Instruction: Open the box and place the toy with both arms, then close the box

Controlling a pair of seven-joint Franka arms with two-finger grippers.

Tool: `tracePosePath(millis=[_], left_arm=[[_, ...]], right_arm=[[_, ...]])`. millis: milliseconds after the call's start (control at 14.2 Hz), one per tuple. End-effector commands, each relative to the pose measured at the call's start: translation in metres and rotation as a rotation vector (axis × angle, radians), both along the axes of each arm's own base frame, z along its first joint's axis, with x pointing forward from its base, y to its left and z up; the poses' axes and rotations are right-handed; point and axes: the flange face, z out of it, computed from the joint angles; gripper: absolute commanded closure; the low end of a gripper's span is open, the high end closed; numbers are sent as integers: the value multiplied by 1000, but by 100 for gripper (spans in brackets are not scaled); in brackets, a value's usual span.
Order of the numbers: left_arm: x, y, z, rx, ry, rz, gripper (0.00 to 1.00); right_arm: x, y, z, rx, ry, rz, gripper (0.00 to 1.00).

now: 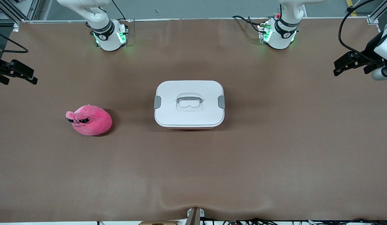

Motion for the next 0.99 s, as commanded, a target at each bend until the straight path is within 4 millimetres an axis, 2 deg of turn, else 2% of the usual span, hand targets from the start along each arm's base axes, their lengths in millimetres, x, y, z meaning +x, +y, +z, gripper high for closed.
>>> tracePosePath(millis=[0,704,915], left_arm=[[0,5,5,15,2,-16,0],[1,4,3,13,5,-16,0],[5,0,-5,14,20,-25,0]], right_arm=[[-3,0,1,2,7,5,0],[-1,-1,3,-3,-8,6,0],[-2,-2,-5,0,16,3,0]])
